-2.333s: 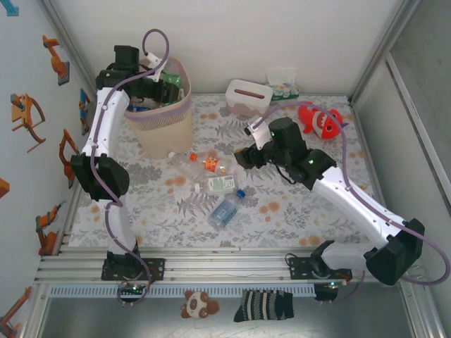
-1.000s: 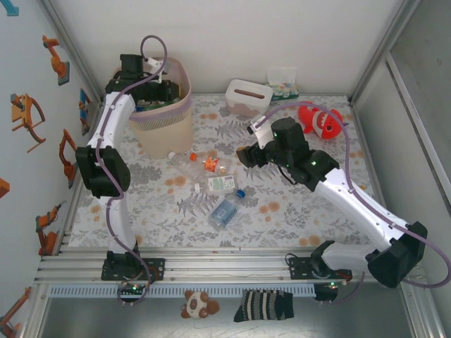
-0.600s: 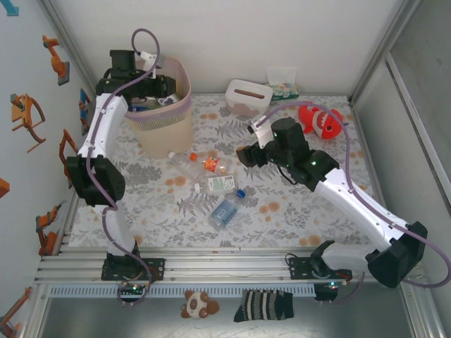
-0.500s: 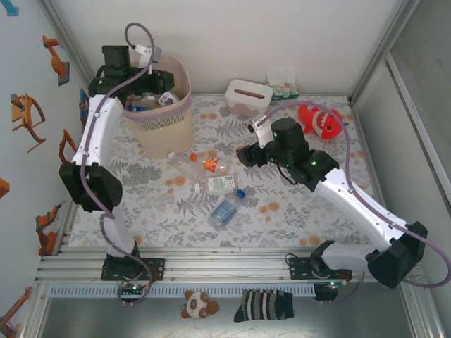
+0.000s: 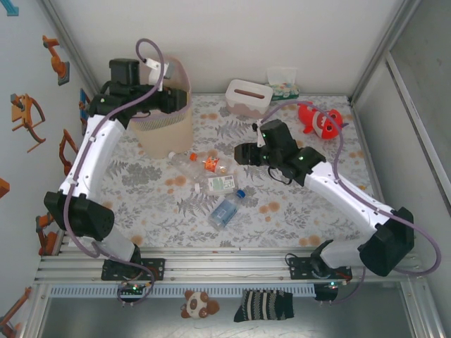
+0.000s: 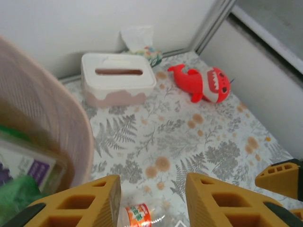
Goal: Put the plastic bottles in the bin
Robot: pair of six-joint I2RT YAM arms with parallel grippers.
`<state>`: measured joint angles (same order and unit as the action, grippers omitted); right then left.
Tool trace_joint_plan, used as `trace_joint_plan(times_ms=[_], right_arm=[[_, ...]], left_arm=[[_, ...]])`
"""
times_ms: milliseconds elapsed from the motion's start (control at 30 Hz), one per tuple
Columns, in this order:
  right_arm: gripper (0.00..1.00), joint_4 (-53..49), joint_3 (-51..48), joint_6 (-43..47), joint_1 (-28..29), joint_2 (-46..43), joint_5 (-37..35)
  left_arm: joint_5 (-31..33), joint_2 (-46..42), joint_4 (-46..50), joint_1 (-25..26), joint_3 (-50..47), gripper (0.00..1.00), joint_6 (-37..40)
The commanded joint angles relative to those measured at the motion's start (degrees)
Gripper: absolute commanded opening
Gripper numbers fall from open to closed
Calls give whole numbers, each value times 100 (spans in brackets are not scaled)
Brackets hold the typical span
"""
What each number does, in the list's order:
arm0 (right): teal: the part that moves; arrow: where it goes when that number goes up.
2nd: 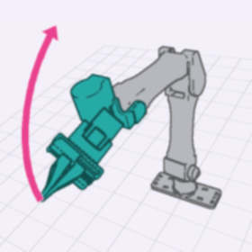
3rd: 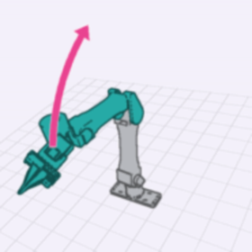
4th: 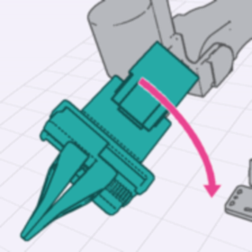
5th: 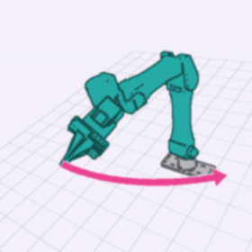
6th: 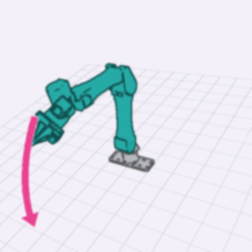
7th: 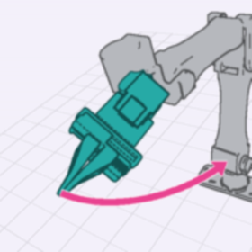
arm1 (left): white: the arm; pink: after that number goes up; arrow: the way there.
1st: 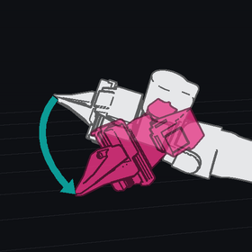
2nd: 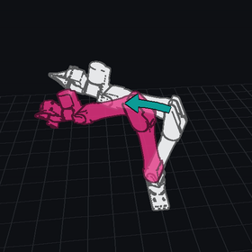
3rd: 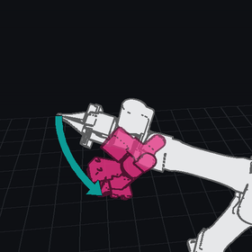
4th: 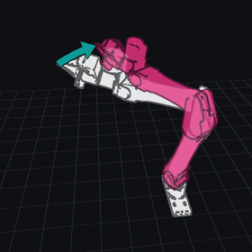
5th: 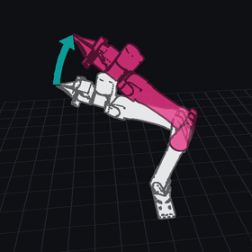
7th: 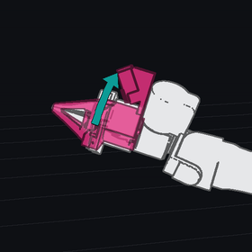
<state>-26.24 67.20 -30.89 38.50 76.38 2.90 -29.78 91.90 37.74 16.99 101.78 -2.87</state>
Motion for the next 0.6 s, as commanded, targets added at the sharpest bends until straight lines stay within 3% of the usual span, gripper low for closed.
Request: trace_joint_plan(times_ms=[0, 100, 233, 567], right_arm=[[71, -172, -143, -1085, 43, 64, -109], [71, -323, -247, -1574, 33, 161, -65], [71, -293, -596, -2404, 43, 342, 291], [65, 68, -1363, -3954, 68, 1216, 1162]], left_arm=[[974, -358, 108, 255, -498, 43, -496], [1558, -633, -122, 629, -1115, 45, -924], [1814, -830, -335, 890, -1712, 47, -1257], [1577, -1014, -719, 967, -2253, 47, -1418]])
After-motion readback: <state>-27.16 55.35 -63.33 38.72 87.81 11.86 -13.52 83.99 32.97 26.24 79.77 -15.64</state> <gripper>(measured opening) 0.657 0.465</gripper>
